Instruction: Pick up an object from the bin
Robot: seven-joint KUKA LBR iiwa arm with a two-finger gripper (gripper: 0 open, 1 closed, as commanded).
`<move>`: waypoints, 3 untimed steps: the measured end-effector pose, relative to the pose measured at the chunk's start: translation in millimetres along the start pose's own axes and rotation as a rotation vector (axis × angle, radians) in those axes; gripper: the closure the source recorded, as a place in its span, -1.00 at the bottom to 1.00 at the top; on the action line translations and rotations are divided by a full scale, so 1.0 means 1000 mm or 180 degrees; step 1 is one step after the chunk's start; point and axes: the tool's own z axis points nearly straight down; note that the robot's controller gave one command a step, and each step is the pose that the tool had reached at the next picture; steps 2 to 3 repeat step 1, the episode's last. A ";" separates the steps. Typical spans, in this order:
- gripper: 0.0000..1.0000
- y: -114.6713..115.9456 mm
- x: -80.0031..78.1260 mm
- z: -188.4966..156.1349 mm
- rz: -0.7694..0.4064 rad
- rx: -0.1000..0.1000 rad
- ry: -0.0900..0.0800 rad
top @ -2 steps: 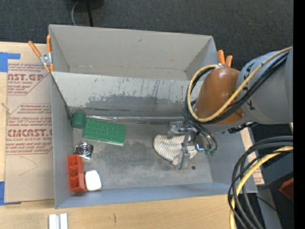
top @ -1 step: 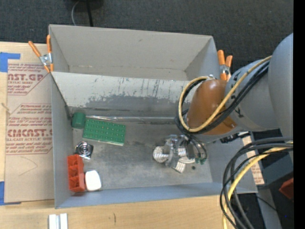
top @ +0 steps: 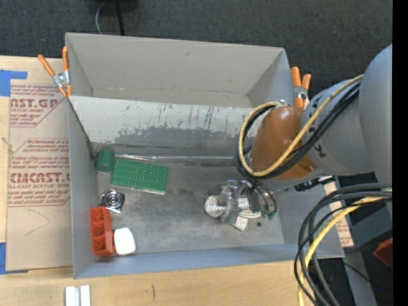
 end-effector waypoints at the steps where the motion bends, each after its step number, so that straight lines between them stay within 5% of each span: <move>1: 1.00 -0.008 -0.008 -0.139 -0.0125 0.0001 -0.0011; 3: 1.00 -0.008 -0.008 -0.139 -0.0125 0.0001 -0.0011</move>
Offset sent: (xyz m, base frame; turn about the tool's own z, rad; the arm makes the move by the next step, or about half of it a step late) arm 0.0000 0.0000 0.0000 0.0000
